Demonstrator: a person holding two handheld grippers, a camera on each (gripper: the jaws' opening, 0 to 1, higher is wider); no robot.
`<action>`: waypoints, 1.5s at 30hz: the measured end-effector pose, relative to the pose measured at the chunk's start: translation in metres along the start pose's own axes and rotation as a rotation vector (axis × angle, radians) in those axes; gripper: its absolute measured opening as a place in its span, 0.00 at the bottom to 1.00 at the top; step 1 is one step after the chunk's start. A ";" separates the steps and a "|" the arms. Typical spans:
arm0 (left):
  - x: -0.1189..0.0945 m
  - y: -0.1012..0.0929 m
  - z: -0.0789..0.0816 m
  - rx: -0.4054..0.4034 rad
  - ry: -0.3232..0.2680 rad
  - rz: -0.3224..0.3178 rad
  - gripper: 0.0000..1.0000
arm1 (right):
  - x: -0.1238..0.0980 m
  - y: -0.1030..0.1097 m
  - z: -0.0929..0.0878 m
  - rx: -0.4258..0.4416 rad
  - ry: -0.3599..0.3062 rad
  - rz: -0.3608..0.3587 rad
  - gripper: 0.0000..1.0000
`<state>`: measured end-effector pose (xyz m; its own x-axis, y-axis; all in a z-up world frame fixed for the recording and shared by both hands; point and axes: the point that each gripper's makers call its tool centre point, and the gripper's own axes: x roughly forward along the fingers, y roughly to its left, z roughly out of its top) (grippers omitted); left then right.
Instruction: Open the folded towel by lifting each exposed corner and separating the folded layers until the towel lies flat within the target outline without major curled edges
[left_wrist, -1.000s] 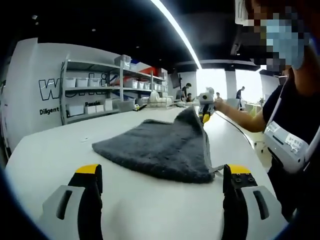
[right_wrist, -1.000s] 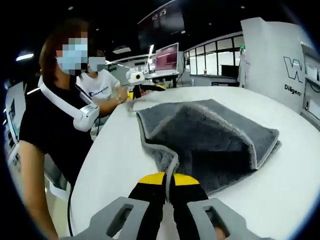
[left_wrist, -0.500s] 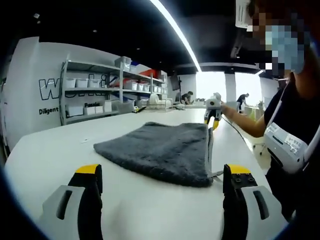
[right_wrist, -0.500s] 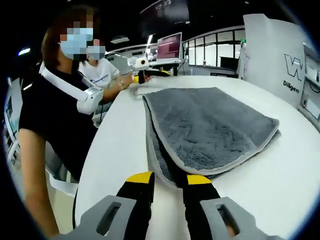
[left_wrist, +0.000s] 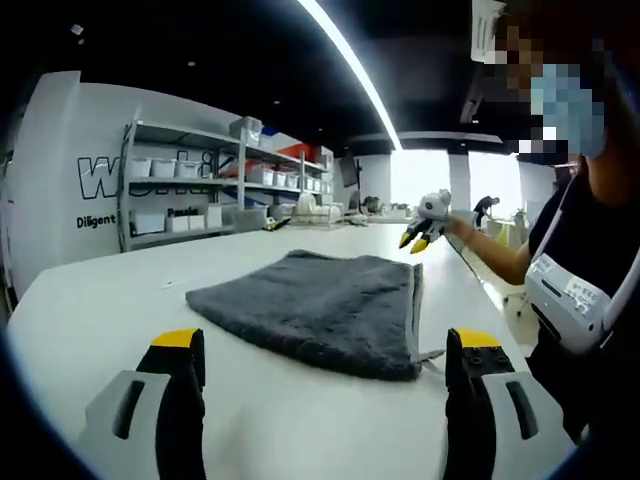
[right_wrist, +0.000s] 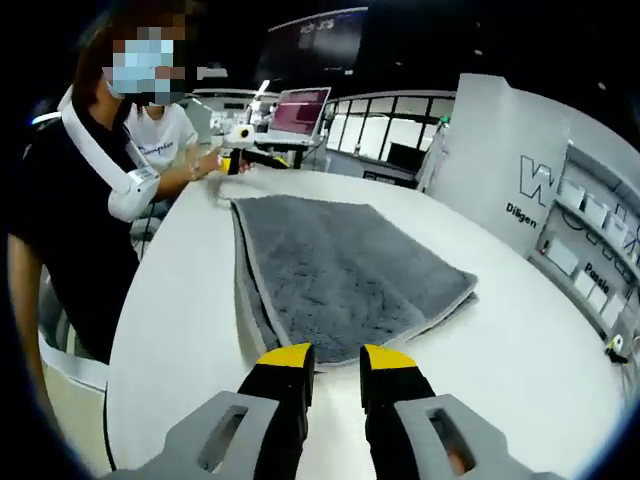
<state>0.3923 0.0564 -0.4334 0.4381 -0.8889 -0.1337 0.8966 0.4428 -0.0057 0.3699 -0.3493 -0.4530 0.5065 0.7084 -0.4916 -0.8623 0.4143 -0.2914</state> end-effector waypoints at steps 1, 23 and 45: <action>0.000 0.000 0.000 -0.001 0.000 0.001 0.99 | 0.004 0.008 0.001 -0.020 0.014 0.017 0.16; 0.001 -0.012 -0.005 -0.005 0.027 -0.047 0.99 | 0.039 0.056 0.019 -0.144 0.166 0.146 0.27; -0.004 -0.014 0.006 -0.075 -0.039 -0.081 0.99 | 0.053 0.051 0.006 -0.206 0.171 0.146 0.00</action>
<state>0.3784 0.0531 -0.4265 0.3683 -0.9252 -0.0911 0.9223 0.3760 -0.0894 0.3529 -0.2872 -0.4893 0.3857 0.6380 -0.6665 -0.9160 0.1781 -0.3596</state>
